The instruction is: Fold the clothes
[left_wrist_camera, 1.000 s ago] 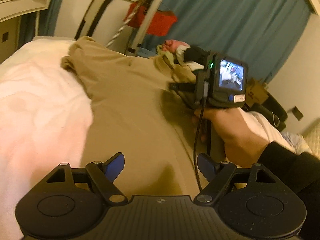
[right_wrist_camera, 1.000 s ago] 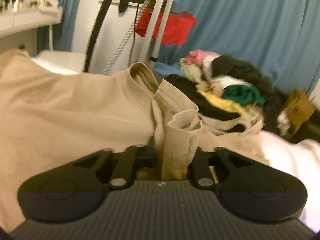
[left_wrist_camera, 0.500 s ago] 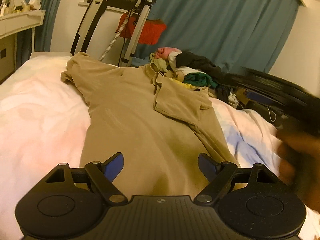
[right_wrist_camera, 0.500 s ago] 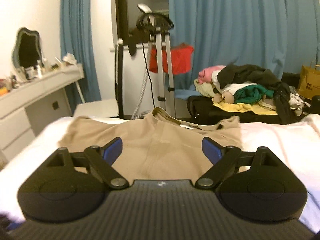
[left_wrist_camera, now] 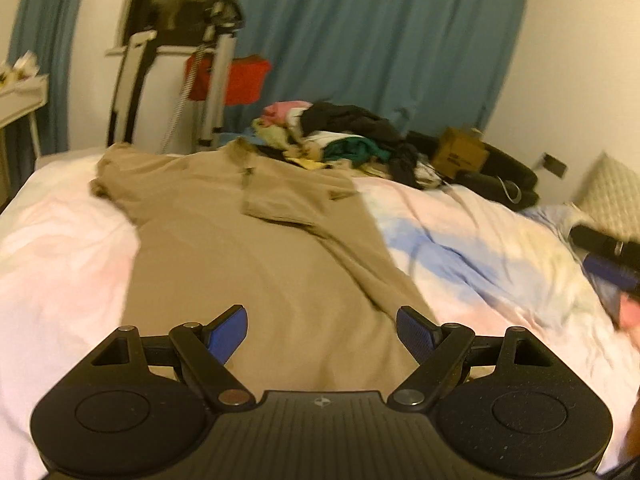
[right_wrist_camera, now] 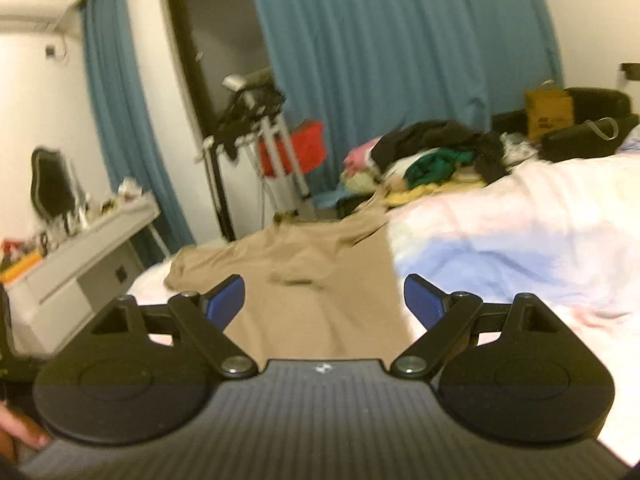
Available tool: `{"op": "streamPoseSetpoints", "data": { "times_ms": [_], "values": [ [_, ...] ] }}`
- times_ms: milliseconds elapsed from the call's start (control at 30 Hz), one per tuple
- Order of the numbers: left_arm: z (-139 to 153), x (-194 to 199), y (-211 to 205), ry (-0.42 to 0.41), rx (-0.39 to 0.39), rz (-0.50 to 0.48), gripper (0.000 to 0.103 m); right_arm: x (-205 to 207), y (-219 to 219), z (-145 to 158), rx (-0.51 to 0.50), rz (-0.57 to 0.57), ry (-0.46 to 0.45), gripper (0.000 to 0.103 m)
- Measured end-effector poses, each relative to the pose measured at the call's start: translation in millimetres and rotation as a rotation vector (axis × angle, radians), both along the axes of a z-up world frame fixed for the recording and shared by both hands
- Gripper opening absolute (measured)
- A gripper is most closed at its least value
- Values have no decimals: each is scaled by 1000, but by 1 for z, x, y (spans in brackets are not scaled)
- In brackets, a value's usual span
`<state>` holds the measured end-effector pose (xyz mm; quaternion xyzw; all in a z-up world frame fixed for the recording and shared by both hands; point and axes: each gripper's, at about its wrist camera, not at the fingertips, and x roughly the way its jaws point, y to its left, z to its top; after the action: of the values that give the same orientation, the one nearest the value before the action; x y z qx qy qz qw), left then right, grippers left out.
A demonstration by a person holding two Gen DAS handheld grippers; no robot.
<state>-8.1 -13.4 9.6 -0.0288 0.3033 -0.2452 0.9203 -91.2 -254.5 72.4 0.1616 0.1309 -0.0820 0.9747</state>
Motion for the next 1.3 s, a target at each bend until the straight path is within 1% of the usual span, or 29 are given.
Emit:
{"op": "streamPoseSetpoints", "data": {
  "times_ms": [100,200,333,400,467,500,533,600,700,733,767,800,833,867,1100,1200,1300],
  "values": [
    [-6,-15,-28,10,28,-49,82,-33,-29,0,22,-90,-54,88],
    [-14,-22,-57,84,25,-107,78,-58,-61,-12,70,-191,-60,88],
    [-28,-32,-106,167,31,-194,72,-80,-97,-30,181,-287,-61,88],
    [-36,-38,-130,195,37,-236,70,-84,-106,-34,214,-309,-78,89],
    [-45,-45,-154,218,34,-275,66,-83,-112,-38,227,-317,-79,89],
    [-49,-47,-166,230,29,-295,60,-83,-114,-39,232,-319,-77,89],
    [-53,-49,-176,242,24,-311,57,-82,-115,-41,237,-321,-75,89],
    [-62,-53,-196,259,18,-348,57,-81,-117,-45,243,-324,-66,89],
    [-78,-55,-220,267,60,-361,57,-82,-119,-49,245,-334,-52,89],
    [-83,-53,-226,269,75,-366,54,-81,-121,-51,247,-336,-48,89],
    [-89,-52,-233,271,90,-370,48,-81,-122,-52,251,-338,-44,89],
    [-94,-51,-236,273,95,-370,29,-80,-123,-54,254,-340,-40,89],
    [-96,-49,-235,279,95,-371,10,-80,-123,-55,258,-341,-36,89],
    [-99,-48,-235,284,95,-372,6,-79,-124,-57,263,-341,-32,89],
    [-57,-47,-170,288,-25,-331,4,-75,-121,-59,275,-322,-21,89],
    [-38,-50,-127,333,-102,-290,4,-71,-116,-58,263,-299,-8,89],
    [-36,-50,-81,427,-208,-215,4,-64,-108,-57,238,-269,13,89]
  ]
}}
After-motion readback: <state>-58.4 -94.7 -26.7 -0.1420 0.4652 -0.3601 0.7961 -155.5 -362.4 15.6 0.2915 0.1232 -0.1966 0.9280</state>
